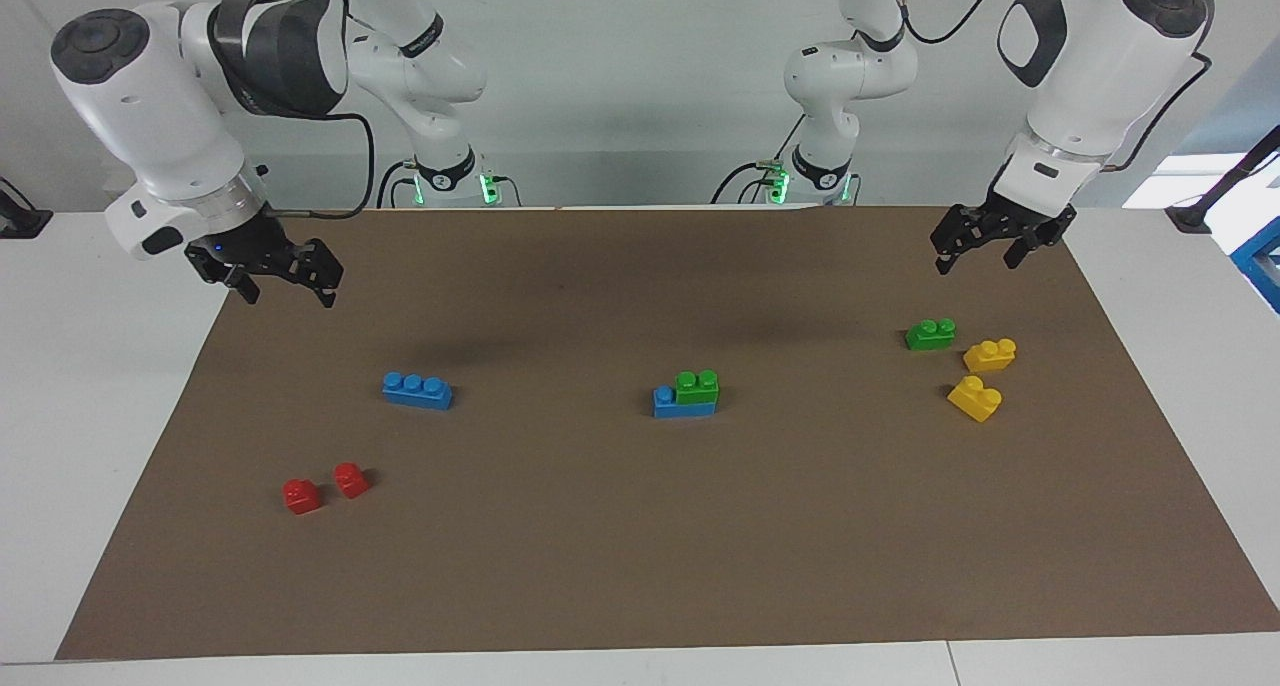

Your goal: Remove green block with left arm and hold with right

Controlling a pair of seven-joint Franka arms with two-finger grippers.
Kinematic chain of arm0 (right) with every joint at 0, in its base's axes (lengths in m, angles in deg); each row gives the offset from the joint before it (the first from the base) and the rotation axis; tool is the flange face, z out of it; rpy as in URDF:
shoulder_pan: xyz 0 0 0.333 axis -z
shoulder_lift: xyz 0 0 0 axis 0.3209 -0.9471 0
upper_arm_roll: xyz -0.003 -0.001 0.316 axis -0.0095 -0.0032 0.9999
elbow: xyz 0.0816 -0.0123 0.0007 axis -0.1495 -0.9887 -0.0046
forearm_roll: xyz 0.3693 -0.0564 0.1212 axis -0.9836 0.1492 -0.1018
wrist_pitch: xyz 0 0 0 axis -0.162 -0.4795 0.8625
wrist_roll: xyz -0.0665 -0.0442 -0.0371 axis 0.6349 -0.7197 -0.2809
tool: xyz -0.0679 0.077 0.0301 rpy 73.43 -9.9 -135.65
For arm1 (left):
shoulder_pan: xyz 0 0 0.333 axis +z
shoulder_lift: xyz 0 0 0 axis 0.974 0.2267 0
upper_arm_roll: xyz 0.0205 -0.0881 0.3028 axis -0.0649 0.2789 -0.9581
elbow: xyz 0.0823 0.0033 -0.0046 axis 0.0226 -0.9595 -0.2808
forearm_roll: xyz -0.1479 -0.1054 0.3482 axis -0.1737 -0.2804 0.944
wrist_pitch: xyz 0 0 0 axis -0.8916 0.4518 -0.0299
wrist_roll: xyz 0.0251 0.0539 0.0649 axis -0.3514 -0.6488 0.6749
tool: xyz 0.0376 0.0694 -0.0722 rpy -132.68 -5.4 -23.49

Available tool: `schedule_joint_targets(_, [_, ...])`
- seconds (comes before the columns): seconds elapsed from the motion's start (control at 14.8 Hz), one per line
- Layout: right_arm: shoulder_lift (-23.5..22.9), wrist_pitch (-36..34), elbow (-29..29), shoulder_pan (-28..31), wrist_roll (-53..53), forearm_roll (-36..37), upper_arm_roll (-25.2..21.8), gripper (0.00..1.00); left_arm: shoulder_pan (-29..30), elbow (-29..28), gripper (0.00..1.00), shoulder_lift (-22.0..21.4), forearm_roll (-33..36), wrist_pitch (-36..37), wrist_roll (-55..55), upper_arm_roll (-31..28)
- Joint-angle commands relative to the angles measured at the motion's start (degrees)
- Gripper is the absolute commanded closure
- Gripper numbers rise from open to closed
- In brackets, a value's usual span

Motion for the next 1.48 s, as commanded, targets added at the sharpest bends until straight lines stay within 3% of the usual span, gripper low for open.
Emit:
schedule_joint_targets(0.0, [1.05, -0.34, -0.86, 0.41, 0.8, -1.33, 0.15, 0.0, 0.06, -0.44, 0.0, -1.15, -1.07, 0.58, -0.97, -0.16])
schedule_joint_targets(0.61, [1.05, 0.36, -0.95, 1.2, 0.89, -1.33, -0.11, 0.0, -0.29, -0.79, 0.0, -1.23, -1.16, 0.5, 4.29, -0.08])
schedule_joint_targets(0.88, [-1.22, 4.4, 0.01, 1.46, 0.54, -1.33, -0.11, 0.0, -0.82, -1.58, 0.0, -1.58, -4.57, -1.17, 22.78, 0.45])
schedule_joint_targets(1.15, [-3.34, 3.62, 0.37, 1.82, -16.64, -6.32, -0.11, 0.01, -6.96, -3.25, 0.0, -1.67, -5.29, -7.58, 48.12, 0.45])
schedule_joint_targets(1.42, [-4.57, 3.0, 0.19, 0.58, -41.06, -12.47, -0.02, 0.03, -11.53, -4.38, 0.0, -1.67, -5.2, -10.65, 68.68, 0.45])
